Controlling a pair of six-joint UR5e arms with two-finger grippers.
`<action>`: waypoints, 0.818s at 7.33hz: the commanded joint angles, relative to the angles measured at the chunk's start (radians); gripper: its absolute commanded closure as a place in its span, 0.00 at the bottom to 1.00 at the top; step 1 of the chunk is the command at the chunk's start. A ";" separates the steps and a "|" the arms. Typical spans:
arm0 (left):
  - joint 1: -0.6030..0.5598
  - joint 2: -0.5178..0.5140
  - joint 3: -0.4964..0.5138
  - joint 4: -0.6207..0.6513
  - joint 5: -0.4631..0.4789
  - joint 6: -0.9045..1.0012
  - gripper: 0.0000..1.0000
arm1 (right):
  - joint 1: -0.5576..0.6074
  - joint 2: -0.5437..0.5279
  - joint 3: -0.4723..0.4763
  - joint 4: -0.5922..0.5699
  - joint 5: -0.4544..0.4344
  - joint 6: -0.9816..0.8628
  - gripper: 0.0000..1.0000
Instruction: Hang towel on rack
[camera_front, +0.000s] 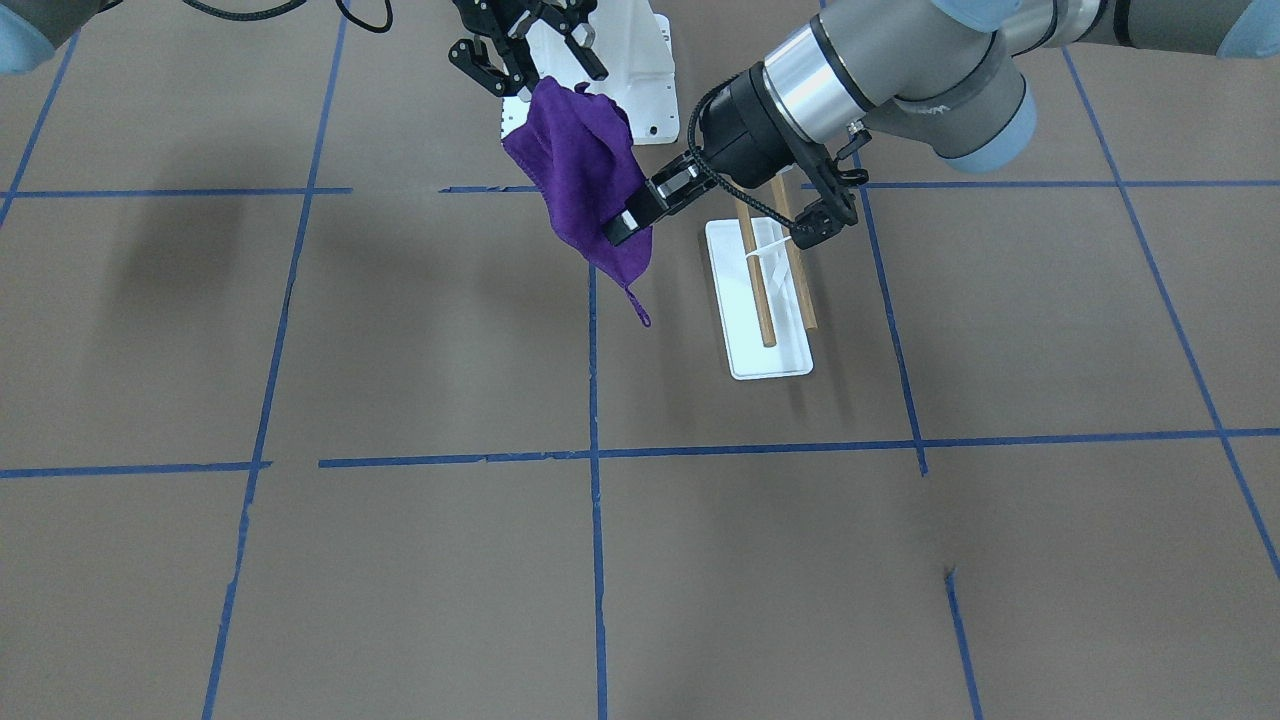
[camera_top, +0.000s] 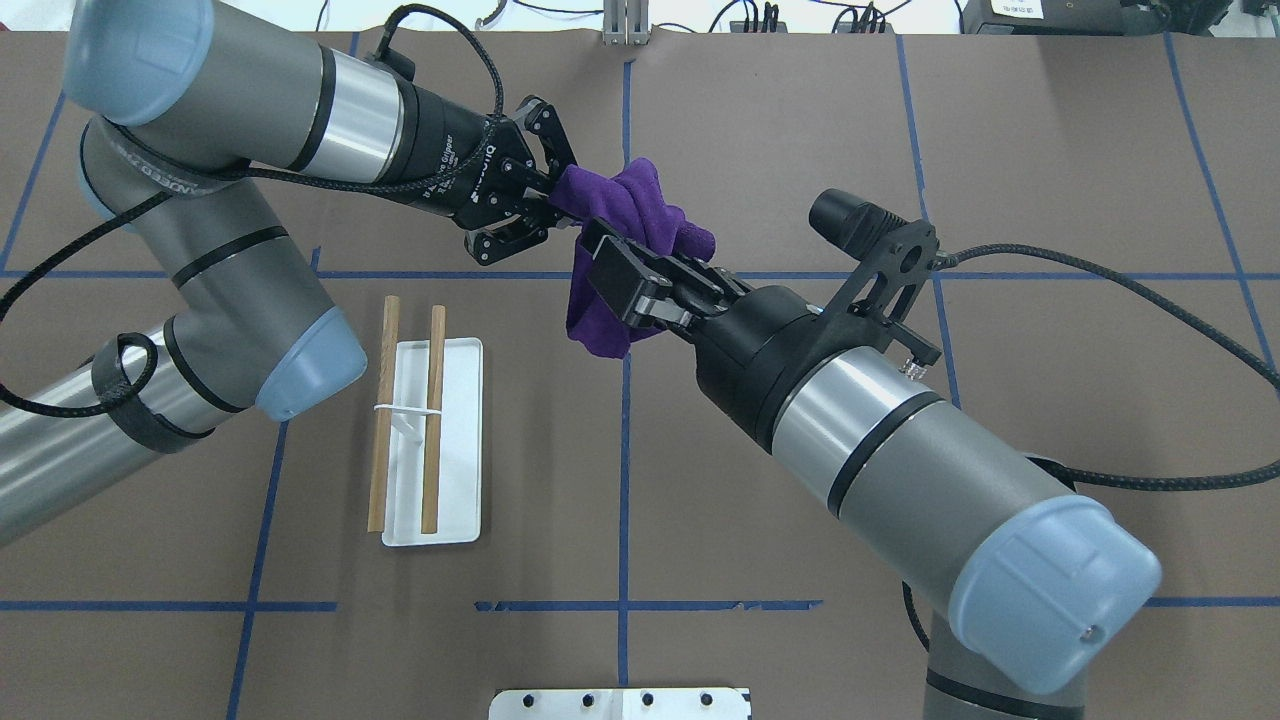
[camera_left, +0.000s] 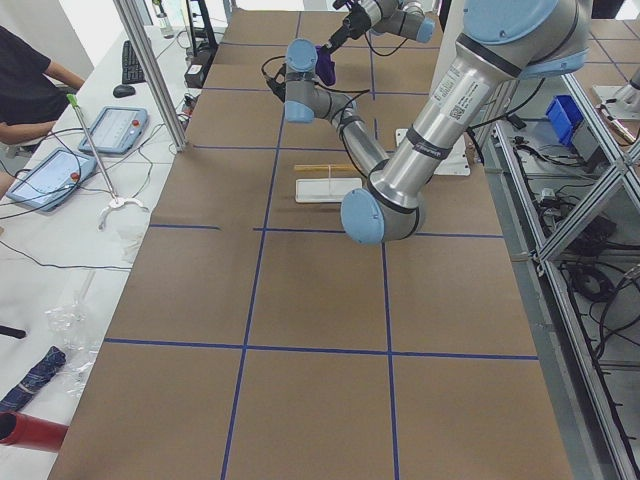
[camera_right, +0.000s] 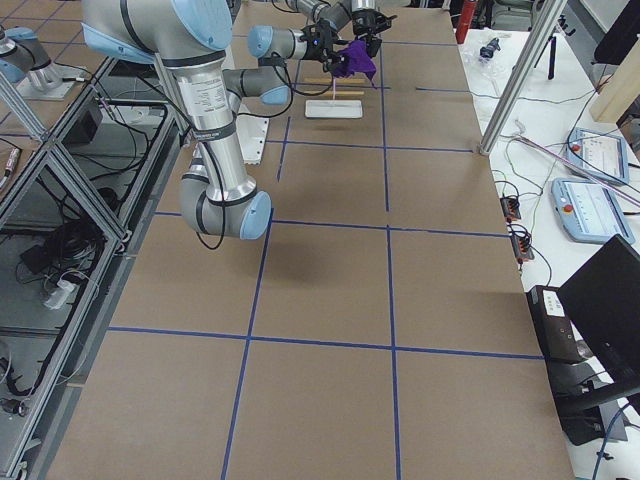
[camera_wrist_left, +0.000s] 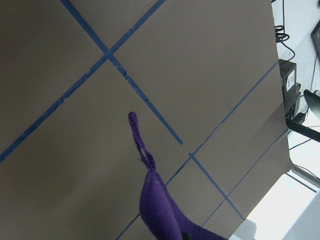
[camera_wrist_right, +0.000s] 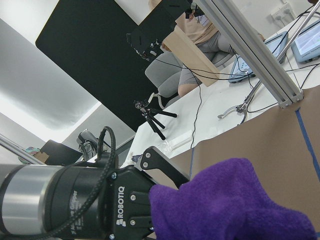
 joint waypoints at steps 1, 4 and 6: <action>-0.005 0.001 -0.013 0.002 0.003 -0.013 1.00 | -0.027 -0.003 0.012 0.000 0.000 -0.006 0.00; -0.032 0.002 -0.013 0.004 0.001 -0.011 1.00 | -0.113 -0.078 0.099 -0.011 0.003 -0.009 0.00; -0.054 0.001 -0.013 0.004 0.000 -0.008 1.00 | -0.145 -0.257 0.215 -0.009 0.010 -0.012 0.00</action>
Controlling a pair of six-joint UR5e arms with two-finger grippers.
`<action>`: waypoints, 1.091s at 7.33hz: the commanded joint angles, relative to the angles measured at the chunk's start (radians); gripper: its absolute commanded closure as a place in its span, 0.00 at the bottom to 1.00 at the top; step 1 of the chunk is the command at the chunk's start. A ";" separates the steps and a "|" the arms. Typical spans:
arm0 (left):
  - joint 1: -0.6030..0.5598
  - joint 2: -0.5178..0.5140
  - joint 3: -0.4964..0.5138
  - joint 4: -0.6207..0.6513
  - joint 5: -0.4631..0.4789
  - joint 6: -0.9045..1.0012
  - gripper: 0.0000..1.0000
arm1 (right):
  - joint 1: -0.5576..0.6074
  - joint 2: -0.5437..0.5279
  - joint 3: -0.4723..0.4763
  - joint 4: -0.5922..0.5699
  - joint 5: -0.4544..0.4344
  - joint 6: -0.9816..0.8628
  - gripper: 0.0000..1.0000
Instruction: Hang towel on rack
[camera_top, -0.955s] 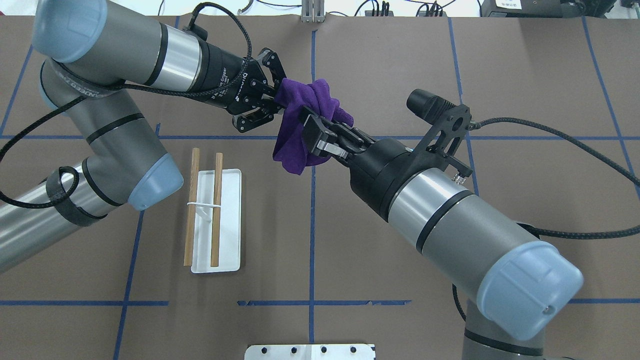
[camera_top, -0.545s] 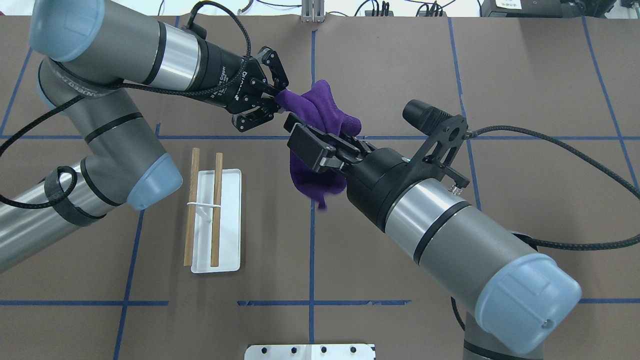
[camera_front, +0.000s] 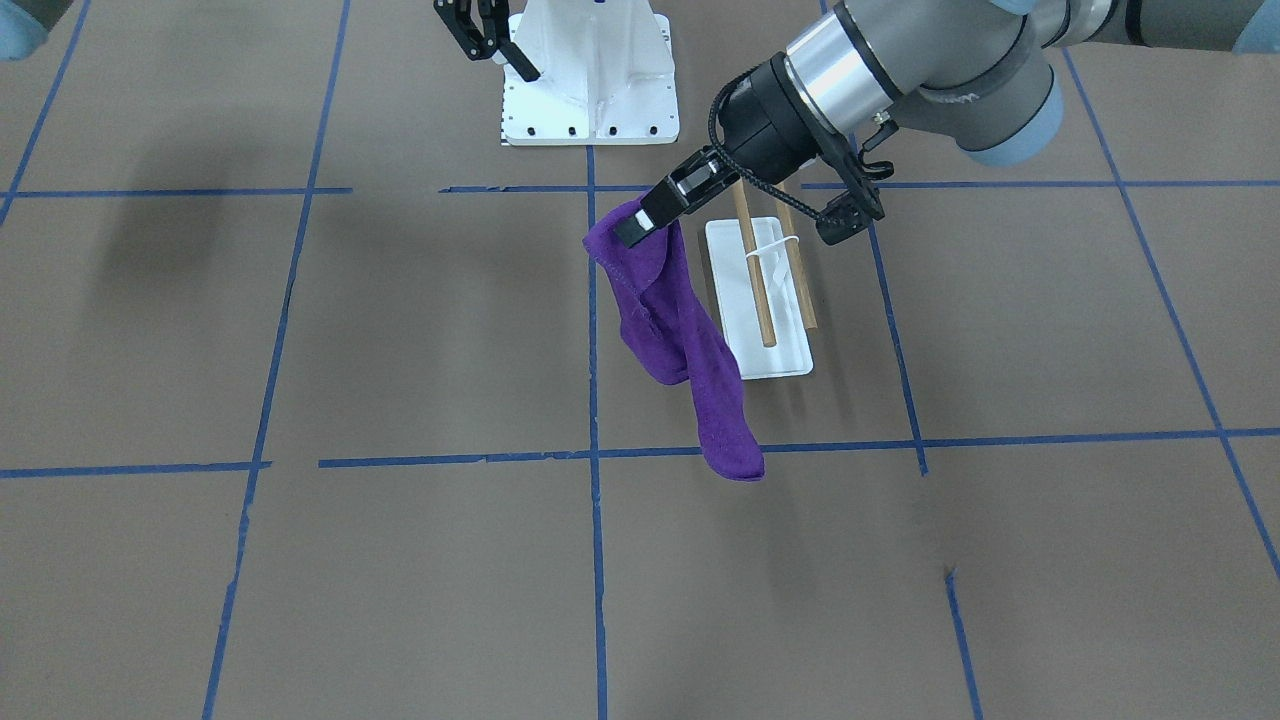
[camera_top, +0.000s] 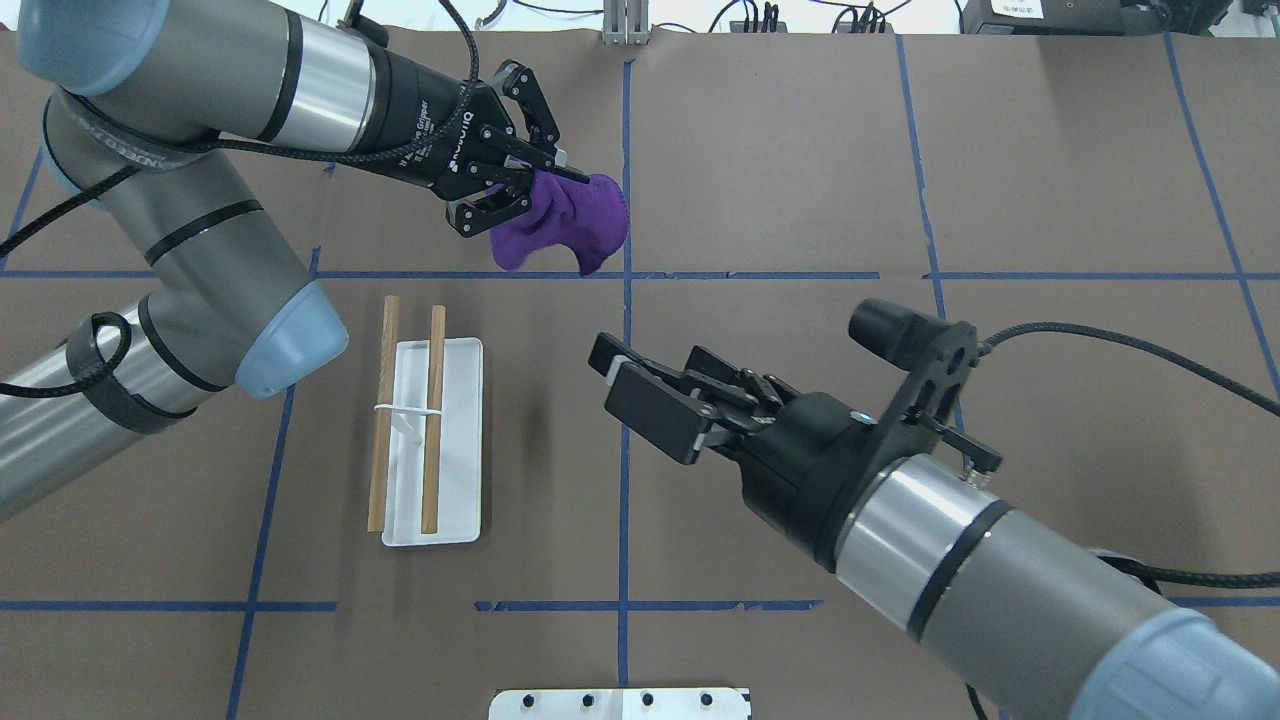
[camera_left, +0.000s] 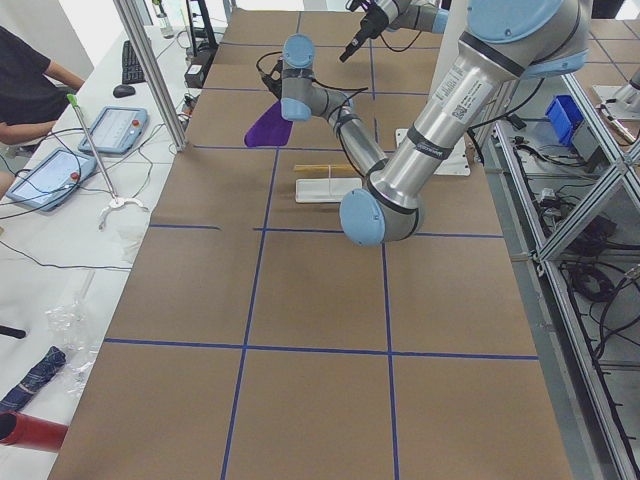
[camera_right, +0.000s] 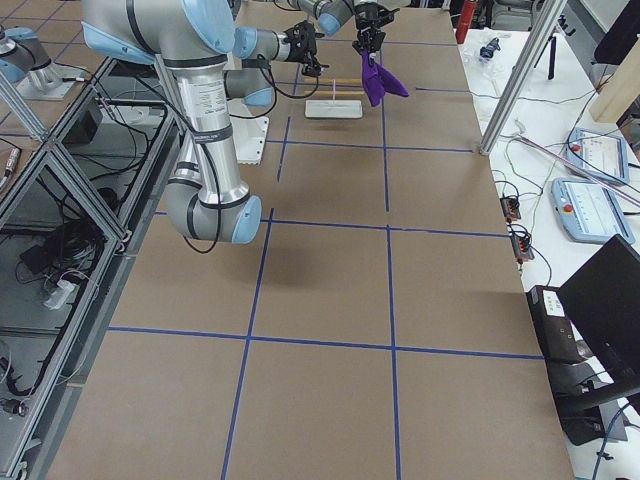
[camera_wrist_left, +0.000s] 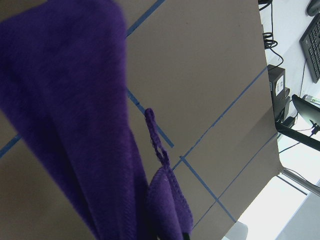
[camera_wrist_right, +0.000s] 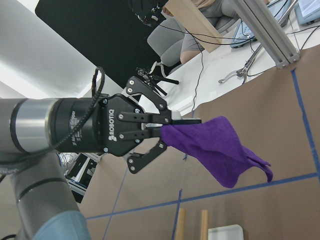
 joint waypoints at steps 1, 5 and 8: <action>-0.012 -0.003 0.000 -0.001 -0.001 0.003 1.00 | -0.019 -0.189 0.109 0.001 0.017 -0.003 0.00; -0.014 0.023 -0.090 0.005 0.006 0.006 1.00 | 0.040 -0.369 0.069 -0.008 0.007 -0.158 0.00; 0.018 0.051 -0.164 0.005 0.102 0.009 1.00 | 0.284 -0.369 -0.131 -0.010 0.280 -0.280 0.00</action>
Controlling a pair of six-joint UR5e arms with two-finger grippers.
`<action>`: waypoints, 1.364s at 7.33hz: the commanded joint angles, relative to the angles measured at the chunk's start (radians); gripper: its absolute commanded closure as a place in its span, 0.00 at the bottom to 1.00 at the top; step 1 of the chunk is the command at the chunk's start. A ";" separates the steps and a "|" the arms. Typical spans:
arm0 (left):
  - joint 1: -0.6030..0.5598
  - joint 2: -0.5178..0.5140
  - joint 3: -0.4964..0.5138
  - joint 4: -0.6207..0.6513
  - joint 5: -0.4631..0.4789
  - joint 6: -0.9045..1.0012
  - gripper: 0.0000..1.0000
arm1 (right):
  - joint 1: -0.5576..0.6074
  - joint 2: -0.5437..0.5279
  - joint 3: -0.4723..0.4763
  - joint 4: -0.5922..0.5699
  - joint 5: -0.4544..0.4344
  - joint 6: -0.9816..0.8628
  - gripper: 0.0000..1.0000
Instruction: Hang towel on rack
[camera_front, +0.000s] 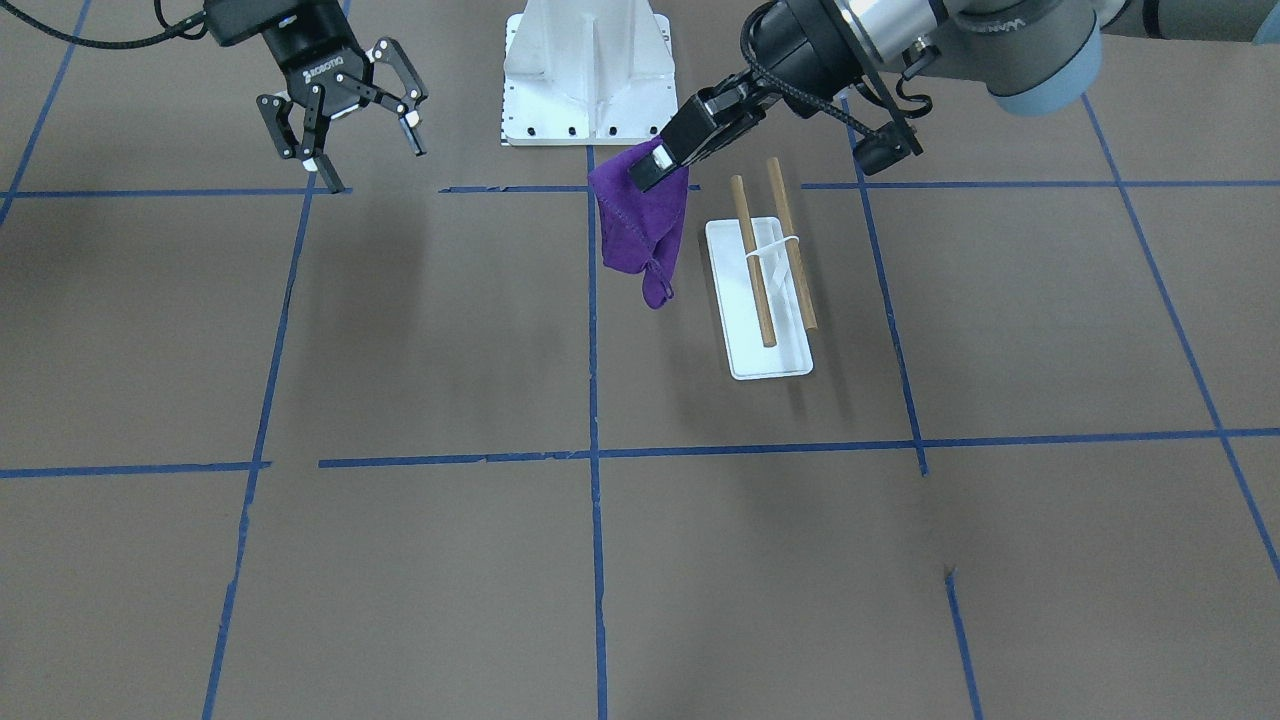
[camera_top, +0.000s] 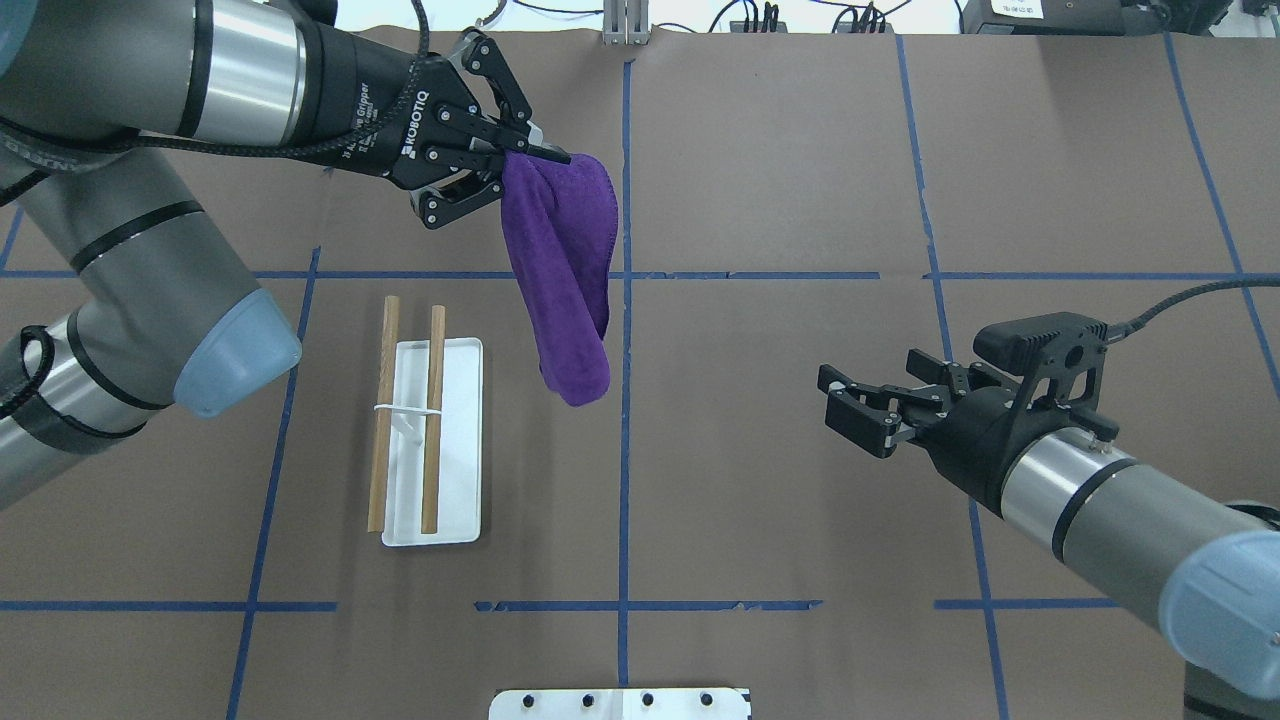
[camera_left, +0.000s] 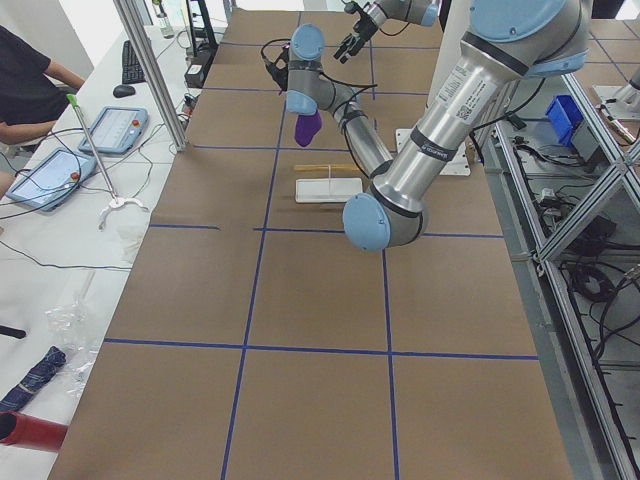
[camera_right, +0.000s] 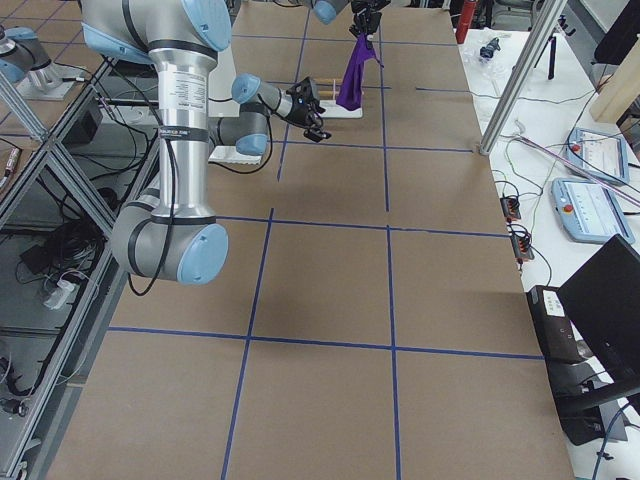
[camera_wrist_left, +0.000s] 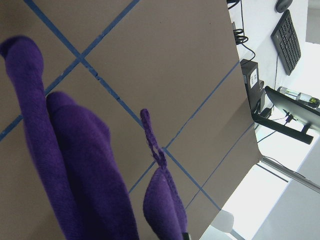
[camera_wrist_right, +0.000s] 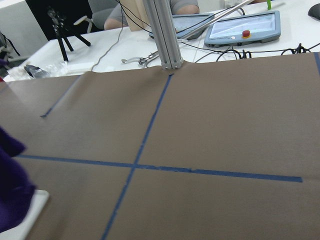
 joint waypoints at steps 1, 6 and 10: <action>0.069 0.009 -0.037 0.002 0.109 0.000 1.00 | 0.182 -0.005 -0.109 -0.003 0.242 -0.113 0.00; 0.362 0.016 -0.104 0.105 0.597 0.013 1.00 | 0.842 -0.041 -0.365 -0.099 1.123 -0.622 0.00; 0.502 0.178 -0.217 0.264 0.959 0.111 1.00 | 1.012 -0.046 -0.380 -0.520 1.197 -1.013 0.00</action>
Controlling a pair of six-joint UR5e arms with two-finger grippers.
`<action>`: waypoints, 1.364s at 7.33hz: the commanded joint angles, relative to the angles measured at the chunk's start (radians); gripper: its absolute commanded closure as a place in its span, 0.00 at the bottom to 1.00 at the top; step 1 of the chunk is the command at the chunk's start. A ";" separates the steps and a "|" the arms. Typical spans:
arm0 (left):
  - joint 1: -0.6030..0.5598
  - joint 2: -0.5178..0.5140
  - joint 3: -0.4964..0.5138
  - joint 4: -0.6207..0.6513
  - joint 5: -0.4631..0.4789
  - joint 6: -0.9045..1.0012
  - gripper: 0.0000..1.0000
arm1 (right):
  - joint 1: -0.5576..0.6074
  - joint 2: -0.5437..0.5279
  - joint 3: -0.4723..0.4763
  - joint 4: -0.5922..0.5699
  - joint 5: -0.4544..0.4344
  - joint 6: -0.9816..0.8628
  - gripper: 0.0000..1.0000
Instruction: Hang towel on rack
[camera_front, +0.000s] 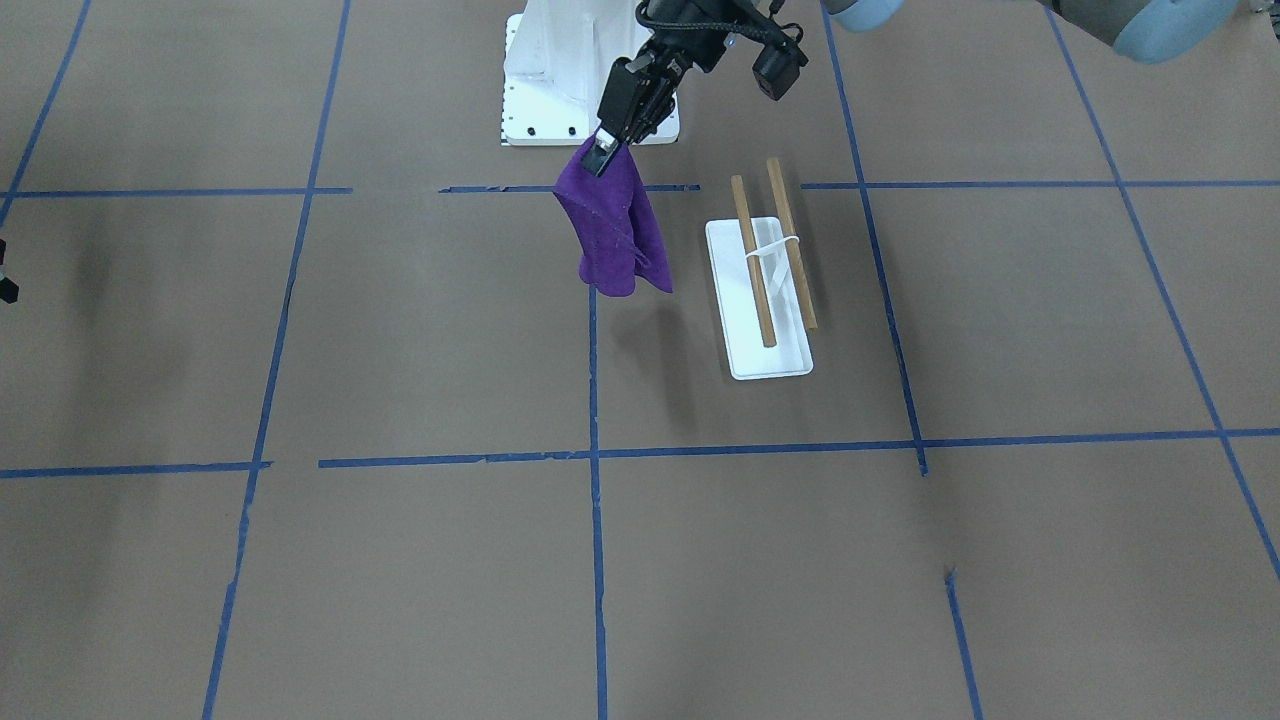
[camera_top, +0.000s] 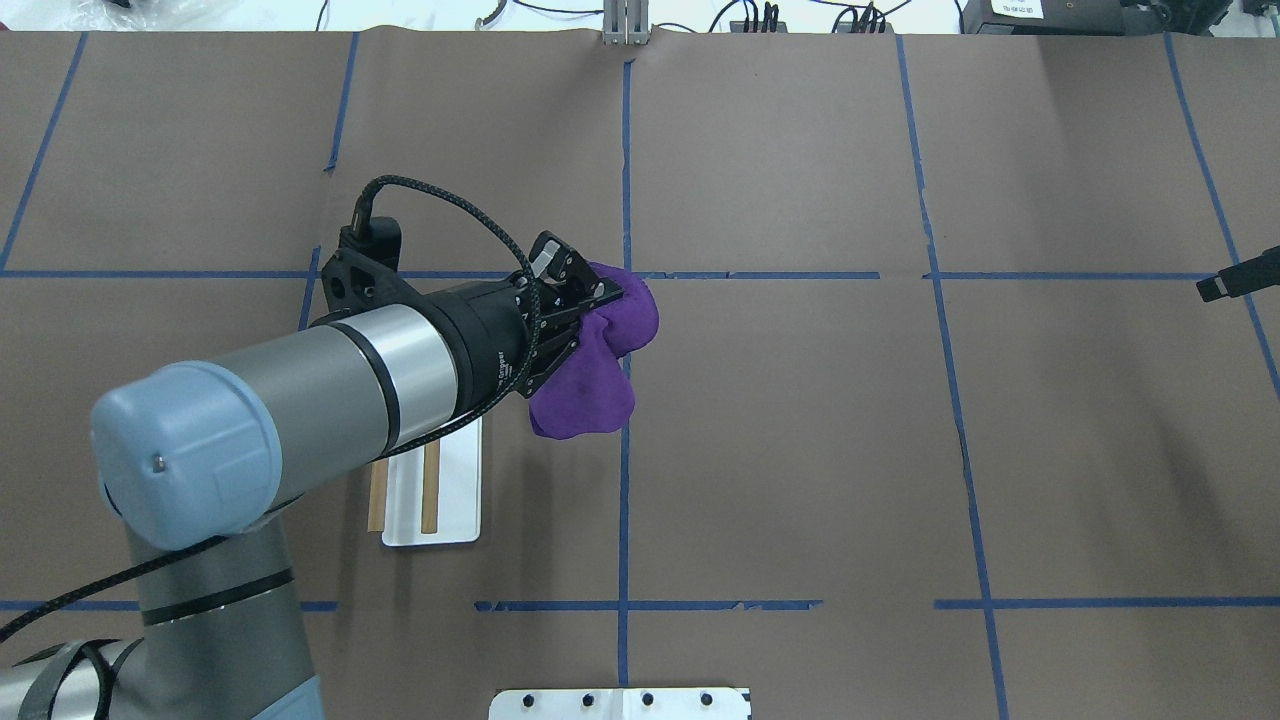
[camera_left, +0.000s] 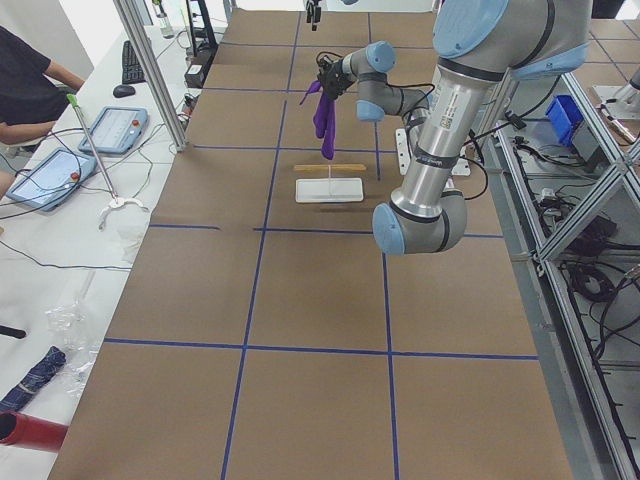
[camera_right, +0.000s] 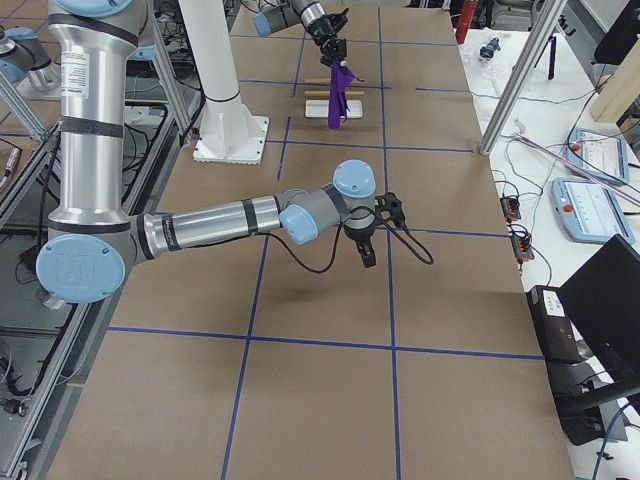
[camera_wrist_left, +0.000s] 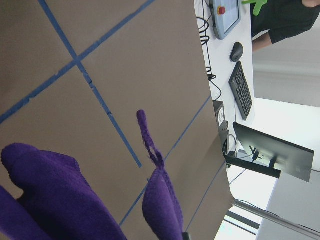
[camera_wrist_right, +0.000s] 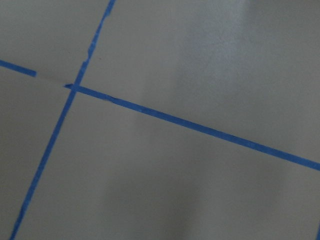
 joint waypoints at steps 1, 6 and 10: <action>0.058 0.060 -0.044 0.129 0.144 0.006 1.00 | 0.069 0.002 0.000 -0.230 -0.010 -0.207 0.00; 0.056 0.246 -0.275 0.477 0.140 -0.002 1.00 | 0.095 -0.024 -0.009 -0.307 -0.007 -0.260 0.00; 0.041 0.458 -0.259 0.477 0.138 0.004 1.00 | 0.095 -0.021 -0.012 -0.300 -0.015 -0.262 0.00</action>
